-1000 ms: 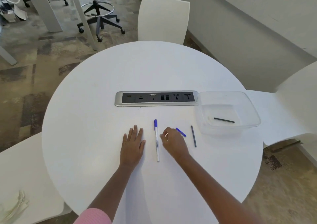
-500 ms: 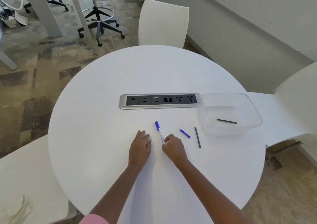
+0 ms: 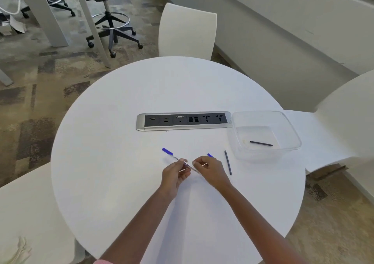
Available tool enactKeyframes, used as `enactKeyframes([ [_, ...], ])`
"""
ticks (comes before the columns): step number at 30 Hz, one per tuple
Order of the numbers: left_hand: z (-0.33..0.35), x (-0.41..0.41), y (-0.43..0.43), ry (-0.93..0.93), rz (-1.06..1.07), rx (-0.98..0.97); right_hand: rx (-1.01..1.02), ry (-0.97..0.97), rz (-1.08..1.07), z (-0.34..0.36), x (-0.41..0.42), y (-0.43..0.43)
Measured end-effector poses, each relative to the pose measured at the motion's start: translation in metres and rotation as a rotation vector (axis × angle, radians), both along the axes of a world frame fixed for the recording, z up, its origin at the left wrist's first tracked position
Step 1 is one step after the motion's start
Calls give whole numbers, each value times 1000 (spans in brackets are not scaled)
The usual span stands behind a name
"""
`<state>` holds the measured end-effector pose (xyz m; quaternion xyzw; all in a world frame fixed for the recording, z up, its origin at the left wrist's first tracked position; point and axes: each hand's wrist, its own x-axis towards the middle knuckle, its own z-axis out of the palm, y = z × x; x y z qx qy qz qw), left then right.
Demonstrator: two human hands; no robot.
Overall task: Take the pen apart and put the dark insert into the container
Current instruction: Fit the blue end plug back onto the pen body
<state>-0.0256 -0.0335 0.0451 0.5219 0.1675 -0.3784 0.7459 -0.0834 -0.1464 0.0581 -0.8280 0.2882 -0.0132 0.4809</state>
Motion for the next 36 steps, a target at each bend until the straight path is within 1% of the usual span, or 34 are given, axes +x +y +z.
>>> enactKeyframes([
  [2, 2, 3, 1, 100, 97, -44, -72, -1, -92, -2, -5, -12],
  [4, 4, 6, 4, 169, 174, -90, -196, 49, -177, -7, -12, -28],
  [6, 5, 8, 7, 219, 234, -134, -301, 128, -216, -13, -21, -42],
  [8, 6, 9, 9, 251, 272, -166, -350, 193, -219, -18, -28, -52],
  [12, 8, 11, 11, 282, 315, -201, -330, 283, -233, -24, -36, -60],
  [17, 13, 12, 12, 314, 342, -232, -347, 344, -236, -26, -35, -62],
  [20, 19, 12, 10, 325, 358, -258, -295, 332, -275, -21, -31, -65],
  [22, 21, 11, 10, 342, 364, -272, -173, 247, -303, -11, -29, -61],
  [23, 21, 10, 10, 352, 366, -280, -69, 176, -317, -5, -28, -56],
  [26, 24, 6, 9, 394, 380, -314, 299, -87, -348, 16, -22, -38],
  [28, 27, 4, 7, 428, 400, -346, 445, -250, -326, 29, -17, -23],
  [30, 28, 1, 5, 452, 415, -366, 515, -367, -297, 38, -13, -11],
  [32, 30, -2, 3, 468, 425, -373, 530, -438, -257, 43, -10, -2],
  [36, 34, -6, 0, 498, 448, -404, 450, -478, -191, 45, -7, 6],
])
